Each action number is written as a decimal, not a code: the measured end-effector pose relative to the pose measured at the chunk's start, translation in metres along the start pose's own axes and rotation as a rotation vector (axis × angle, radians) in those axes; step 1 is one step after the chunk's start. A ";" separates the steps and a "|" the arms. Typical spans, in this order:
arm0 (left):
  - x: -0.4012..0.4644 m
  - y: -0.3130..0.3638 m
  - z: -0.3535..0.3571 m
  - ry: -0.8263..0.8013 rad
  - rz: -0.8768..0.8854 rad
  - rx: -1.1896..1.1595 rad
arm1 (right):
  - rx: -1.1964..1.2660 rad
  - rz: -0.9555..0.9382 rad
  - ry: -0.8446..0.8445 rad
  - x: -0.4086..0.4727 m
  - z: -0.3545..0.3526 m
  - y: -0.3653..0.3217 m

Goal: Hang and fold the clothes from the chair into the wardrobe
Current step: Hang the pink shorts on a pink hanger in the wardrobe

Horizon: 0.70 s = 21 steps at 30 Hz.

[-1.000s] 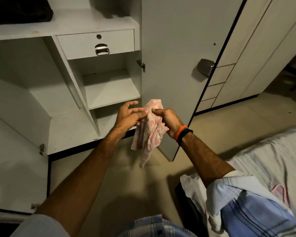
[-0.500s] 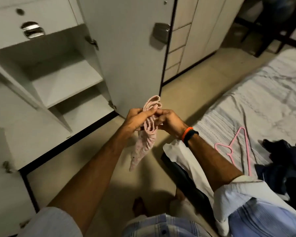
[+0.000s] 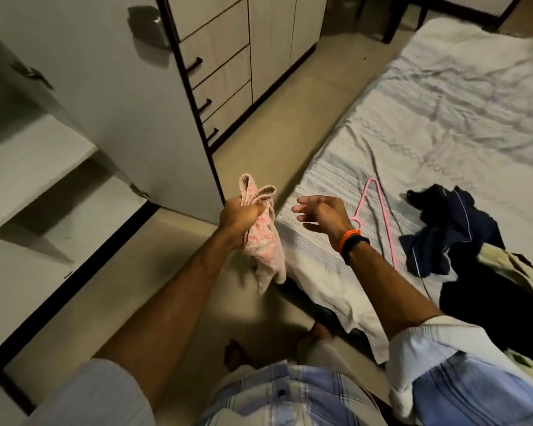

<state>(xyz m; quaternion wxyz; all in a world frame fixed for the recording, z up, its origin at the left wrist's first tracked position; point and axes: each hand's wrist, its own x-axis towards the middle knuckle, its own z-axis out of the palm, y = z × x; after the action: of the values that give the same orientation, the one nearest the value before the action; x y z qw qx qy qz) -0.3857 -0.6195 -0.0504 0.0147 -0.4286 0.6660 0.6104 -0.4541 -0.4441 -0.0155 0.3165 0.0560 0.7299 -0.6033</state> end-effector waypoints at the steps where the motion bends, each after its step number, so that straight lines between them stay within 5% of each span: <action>1: 0.001 0.000 0.011 0.000 -0.002 0.002 | 0.007 0.002 0.004 0.004 -0.008 0.002; 12: 0.031 0.021 0.161 0.071 -0.049 0.023 | -0.053 0.050 -0.006 0.089 -0.124 0.033; 21: 0.080 0.008 0.247 -0.003 -0.164 0.129 | -0.201 0.243 0.200 0.146 -0.190 0.085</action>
<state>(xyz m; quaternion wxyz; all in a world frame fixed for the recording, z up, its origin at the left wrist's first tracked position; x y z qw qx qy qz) -0.5654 -0.4601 -0.1503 0.0929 -0.4788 0.6666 0.5637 -0.6053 -0.2913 -0.1510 0.3169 0.1716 0.8023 -0.4759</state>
